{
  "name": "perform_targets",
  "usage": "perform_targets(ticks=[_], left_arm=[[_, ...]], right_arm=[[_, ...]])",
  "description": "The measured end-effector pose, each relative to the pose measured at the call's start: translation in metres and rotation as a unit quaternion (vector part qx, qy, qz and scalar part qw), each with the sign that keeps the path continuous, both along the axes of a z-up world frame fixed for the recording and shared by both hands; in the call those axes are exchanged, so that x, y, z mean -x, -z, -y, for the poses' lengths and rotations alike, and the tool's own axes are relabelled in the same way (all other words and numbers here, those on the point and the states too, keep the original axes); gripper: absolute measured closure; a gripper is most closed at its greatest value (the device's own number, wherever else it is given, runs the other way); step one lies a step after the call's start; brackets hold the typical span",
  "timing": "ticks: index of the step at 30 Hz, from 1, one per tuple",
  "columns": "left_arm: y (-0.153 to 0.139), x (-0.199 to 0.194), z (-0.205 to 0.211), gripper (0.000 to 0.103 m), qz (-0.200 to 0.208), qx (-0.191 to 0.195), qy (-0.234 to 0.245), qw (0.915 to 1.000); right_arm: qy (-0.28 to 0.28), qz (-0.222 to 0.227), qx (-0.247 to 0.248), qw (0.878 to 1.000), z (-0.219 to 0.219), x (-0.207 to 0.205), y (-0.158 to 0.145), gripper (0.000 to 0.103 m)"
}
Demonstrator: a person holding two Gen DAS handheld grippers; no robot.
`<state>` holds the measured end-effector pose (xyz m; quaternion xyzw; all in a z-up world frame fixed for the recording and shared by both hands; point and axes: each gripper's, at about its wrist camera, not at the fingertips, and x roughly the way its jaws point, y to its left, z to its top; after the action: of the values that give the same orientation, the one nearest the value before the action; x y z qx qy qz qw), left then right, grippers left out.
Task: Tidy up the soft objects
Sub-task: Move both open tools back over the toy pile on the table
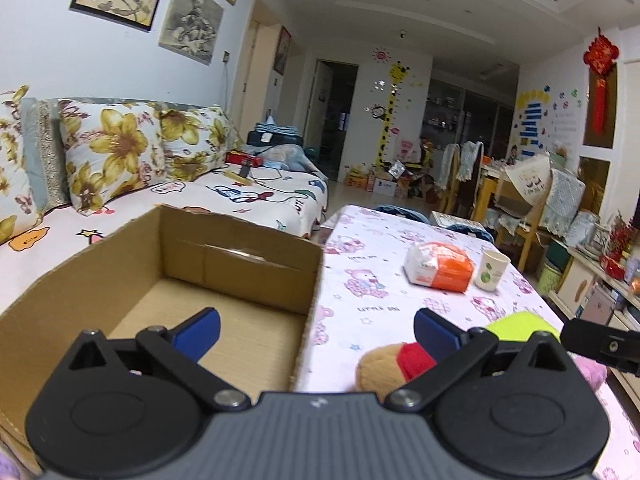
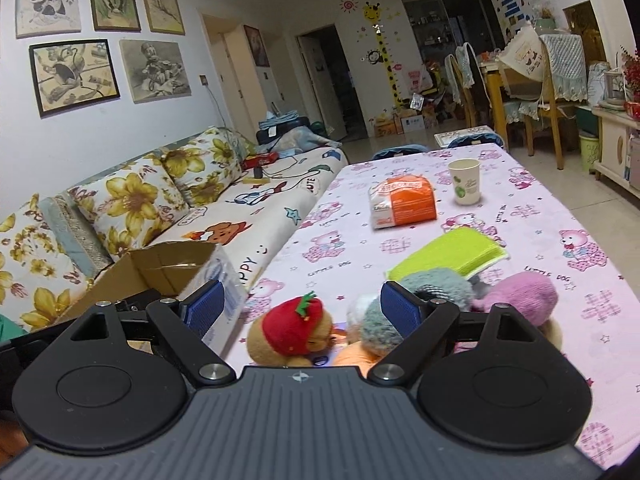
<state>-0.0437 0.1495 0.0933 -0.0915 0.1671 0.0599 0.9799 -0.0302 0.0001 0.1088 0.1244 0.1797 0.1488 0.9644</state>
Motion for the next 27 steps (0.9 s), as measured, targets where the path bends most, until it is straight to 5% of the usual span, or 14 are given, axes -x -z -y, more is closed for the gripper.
perform_targets(ticks=[27], left_arm=[[0.012, -0.013, 0.072, 0.001, -0.014, -0.050, 0.080, 0.9954]], right_arm=[[0.074, -0.006, -0.015, 0.997, 0.031, -0.010, 0.010, 0.000]])
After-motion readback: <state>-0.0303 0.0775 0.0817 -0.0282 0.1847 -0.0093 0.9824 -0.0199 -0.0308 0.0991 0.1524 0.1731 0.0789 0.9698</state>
